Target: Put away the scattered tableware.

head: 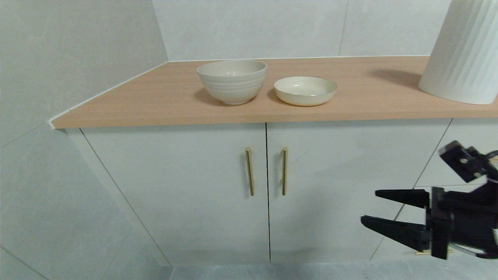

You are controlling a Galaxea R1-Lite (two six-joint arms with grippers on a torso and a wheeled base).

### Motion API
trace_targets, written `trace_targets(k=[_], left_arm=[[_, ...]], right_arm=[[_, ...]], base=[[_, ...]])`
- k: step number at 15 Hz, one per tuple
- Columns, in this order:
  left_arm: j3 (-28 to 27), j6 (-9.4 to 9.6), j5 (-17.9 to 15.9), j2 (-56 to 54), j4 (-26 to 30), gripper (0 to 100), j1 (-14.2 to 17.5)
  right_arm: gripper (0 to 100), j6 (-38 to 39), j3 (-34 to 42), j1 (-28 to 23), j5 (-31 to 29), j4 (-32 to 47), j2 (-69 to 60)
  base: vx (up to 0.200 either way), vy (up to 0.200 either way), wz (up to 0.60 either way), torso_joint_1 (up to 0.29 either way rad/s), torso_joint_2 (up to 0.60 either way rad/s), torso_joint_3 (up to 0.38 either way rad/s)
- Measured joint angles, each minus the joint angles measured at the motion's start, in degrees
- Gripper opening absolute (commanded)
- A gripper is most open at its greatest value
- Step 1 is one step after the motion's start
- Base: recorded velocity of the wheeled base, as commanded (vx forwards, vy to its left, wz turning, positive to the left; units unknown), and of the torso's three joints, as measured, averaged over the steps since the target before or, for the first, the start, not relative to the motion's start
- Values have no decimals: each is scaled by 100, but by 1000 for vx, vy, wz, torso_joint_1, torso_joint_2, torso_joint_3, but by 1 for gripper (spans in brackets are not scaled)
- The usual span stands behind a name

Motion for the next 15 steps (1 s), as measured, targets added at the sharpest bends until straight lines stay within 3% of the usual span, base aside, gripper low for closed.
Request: trace_targets(k=[4,6,15], left_arm=[[0,-9,0,0,0,100,0],[0,-5,2,0,0,100,0],[0,-9,2,0,0,100,0]], right_arm=[[100,104,-981,555,-589,-923,1726],[100,618,-1369,667,-669,-1020,2233],[100,1473,-1762,714,-641,-2425,3262]], base=[[0,0,0,0,0,0],[0,0,0,0,0,0],[0,0,0,0,0,0]])
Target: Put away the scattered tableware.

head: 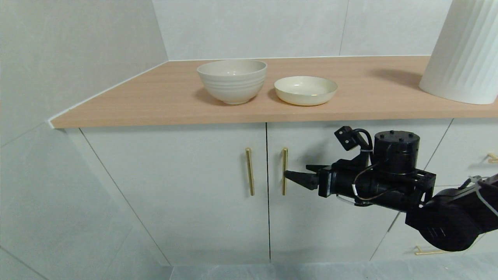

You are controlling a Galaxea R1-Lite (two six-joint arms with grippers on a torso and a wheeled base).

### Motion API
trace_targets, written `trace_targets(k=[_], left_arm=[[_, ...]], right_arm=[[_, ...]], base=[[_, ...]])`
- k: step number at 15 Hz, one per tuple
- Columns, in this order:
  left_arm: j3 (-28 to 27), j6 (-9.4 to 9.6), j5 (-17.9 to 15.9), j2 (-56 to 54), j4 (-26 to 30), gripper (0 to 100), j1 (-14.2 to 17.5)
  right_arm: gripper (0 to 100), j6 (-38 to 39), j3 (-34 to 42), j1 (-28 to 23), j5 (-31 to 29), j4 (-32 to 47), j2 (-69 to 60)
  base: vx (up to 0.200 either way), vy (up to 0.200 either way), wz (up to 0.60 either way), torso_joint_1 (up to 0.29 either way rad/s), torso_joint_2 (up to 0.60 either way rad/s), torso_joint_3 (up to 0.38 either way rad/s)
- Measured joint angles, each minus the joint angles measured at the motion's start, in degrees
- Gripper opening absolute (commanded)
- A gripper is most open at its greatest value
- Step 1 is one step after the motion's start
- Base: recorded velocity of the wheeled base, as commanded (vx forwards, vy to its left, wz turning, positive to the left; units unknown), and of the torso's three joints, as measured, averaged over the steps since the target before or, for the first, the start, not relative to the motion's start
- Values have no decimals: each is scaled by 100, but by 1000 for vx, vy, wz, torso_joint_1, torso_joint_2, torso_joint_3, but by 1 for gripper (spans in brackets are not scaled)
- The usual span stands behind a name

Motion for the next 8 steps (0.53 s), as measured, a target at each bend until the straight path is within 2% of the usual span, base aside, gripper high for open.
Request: trace_targets(k=[4,8], left_arm=[[0,2,-2,0,0,100,0],[0,2,-2,0,0,100,0]], right_arm=[[100,827,-140,157,93,-1252,550],[100,889,-187,328,140,-1386,928]], base=[[0,0,0,0,0,0],[0,0,0,0,0,0]])
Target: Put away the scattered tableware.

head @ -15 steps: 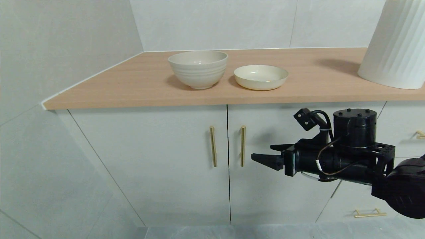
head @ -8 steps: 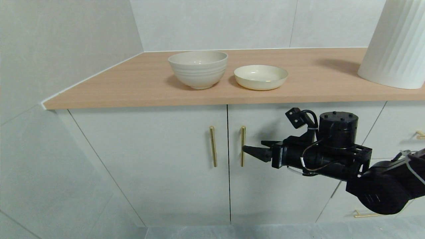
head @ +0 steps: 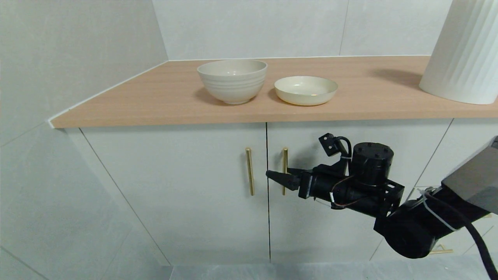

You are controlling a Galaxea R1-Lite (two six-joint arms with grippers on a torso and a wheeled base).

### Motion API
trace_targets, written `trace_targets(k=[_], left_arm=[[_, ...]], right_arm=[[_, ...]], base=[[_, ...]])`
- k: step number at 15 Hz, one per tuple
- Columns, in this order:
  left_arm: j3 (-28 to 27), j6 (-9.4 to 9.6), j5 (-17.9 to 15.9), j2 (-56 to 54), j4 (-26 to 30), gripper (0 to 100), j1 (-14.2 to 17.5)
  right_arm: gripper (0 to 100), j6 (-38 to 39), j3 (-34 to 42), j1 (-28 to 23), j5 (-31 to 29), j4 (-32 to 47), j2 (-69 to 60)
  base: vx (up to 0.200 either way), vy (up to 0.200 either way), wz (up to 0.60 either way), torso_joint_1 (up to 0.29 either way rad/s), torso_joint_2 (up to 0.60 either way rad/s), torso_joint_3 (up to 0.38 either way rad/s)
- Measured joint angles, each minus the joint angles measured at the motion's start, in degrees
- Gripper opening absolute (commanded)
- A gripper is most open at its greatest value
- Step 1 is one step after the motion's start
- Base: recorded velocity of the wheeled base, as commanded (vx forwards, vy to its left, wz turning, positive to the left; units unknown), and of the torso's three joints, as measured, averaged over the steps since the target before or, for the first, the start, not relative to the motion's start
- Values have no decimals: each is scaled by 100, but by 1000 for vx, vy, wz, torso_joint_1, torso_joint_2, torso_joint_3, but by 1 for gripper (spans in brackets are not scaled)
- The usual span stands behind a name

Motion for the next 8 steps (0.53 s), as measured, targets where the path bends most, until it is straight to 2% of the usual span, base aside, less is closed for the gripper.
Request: trace_targets(k=[4,8], left_arm=[[-2,-2,0,0,2,100,0],[0,0,0,0,0,100,0]], right_arm=[[100,-10,-96,138,0,-484,351],[100,-2,-17,228,7,-561,458]], base=[[0,0,0,0,0,0],[0,0,0,0,0,0]])
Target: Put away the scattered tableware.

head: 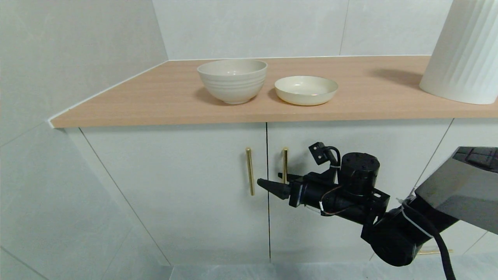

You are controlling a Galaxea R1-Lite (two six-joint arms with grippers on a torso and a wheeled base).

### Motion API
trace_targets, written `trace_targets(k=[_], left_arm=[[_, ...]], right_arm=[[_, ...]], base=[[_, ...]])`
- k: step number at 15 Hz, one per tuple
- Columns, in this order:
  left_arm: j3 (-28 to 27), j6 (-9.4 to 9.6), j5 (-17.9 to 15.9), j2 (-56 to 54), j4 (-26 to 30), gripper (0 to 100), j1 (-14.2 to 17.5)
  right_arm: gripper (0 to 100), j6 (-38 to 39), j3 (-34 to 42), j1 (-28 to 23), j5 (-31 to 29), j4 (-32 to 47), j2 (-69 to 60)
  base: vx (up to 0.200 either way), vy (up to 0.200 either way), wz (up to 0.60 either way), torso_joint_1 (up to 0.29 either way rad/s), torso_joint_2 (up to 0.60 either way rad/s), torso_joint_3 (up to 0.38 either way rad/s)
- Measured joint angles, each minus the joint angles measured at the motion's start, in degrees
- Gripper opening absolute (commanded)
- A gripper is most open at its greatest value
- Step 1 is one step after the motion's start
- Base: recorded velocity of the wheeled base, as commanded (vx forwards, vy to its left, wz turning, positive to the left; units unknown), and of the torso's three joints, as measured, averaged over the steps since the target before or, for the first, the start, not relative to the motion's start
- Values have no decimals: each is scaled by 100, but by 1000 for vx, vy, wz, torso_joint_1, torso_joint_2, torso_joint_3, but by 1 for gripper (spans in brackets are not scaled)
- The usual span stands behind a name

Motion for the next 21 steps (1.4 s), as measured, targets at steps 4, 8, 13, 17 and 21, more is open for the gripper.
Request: trace_targets(k=[4,8,13,17,21], left_arm=[[0,-2,2,0,2,100,0],[0,-2,0,0,0,100,0],[0,-2,0,0,0,100,0],[0,32,0,0,2,100,0],[0,71,0,0,-5,100,0]], right_arm=[[100,5,290,102,250,39,-196],[100,13,891,116,855,55,-763],[100,5,1773,95,1341,17,-1624],[100,-29,2286,67,1367,-2,-1958],[100,-33,2395,98,1364,20,-2063]], base=[[0,0,0,0,0,0],[0,0,0,0,0,0],[0,0,0,0,0,0],[0,0,0,0,0,0],[0,0,0,0,0,0]])
